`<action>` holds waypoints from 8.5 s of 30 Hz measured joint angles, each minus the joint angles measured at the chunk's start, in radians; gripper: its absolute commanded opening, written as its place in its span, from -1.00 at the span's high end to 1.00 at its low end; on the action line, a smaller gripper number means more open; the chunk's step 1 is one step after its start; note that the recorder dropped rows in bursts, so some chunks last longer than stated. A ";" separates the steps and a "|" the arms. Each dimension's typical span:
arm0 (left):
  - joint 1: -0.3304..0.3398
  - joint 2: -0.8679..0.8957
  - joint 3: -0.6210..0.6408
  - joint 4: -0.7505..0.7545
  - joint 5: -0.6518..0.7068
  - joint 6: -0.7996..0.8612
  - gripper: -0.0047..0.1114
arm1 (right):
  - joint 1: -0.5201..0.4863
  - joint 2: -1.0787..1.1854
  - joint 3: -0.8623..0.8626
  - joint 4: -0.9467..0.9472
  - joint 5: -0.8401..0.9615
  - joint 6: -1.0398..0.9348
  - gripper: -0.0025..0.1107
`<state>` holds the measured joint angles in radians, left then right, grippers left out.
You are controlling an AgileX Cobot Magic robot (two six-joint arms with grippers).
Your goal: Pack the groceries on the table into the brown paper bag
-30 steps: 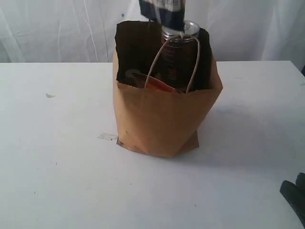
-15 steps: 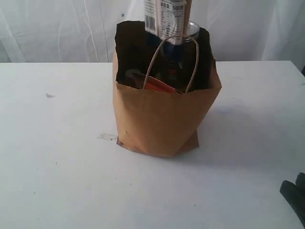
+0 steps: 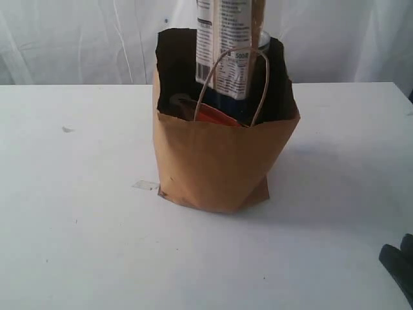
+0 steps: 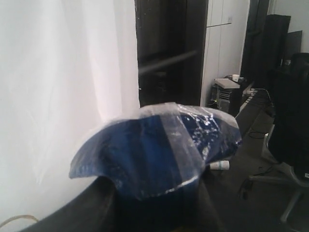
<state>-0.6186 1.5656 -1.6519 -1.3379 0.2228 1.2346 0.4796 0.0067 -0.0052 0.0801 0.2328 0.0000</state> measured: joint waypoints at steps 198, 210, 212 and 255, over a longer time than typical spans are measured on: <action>-0.020 0.058 0.325 0.065 -0.420 0.027 -0.19 | 0.000 0.000 0.000 0.000 0.000 0.000 0.41; -0.020 0.021 0.318 0.045 -0.420 0.029 -0.19 | 0.000 0.000 0.000 0.000 0.000 0.000 0.41; -0.020 0.006 0.318 0.041 -0.420 0.041 -0.19 | 0.000 0.000 0.000 0.000 0.000 0.000 0.41; -0.020 -0.886 1.004 -0.386 -0.201 0.452 0.92 | 0.000 0.000 0.000 0.000 0.000 0.018 0.41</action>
<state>-0.6389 0.6798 -0.6483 -1.7241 0.0217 1.6869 0.4796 0.0067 -0.0052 0.0801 0.2328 0.0180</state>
